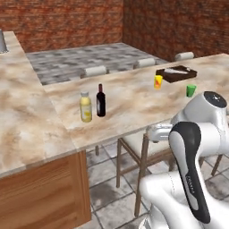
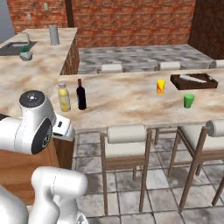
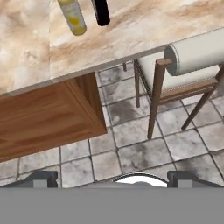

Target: Place the drinks on the dining counter in a tight cluster.

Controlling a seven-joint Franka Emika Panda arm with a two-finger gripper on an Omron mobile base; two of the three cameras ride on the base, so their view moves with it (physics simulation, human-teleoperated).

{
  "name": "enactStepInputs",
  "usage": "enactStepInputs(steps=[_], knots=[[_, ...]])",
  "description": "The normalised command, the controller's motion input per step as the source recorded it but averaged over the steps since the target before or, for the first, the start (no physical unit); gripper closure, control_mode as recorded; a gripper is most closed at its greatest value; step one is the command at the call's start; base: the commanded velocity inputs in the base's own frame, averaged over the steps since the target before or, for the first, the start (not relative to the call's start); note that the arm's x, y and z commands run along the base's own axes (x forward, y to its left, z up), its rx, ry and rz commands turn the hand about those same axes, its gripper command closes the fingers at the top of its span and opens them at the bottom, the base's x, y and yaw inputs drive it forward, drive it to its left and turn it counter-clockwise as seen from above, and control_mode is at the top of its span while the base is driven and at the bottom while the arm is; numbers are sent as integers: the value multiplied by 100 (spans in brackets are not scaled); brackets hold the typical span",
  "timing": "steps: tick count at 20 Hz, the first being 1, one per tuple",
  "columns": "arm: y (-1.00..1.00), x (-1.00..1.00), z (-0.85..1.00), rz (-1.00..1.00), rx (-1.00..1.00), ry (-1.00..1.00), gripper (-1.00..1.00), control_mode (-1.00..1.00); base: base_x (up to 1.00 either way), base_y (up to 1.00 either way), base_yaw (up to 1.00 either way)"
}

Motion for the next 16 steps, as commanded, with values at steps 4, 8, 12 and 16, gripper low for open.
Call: enactStepInputs(steps=[4, 8, 12, 16], knots=[[0, 0, 0, 0, 0, 0, -100, 100, -21, 100, 35], [0, 0, 0, 0, 0, 0, -100, 100, -13, 100, 45], [0, 0, 0, 0, 0, 0, -100, 100, -8, 100, 50], [0, 0, 0, 0, 0, 0, -100, 100, -6, 96, 41]])
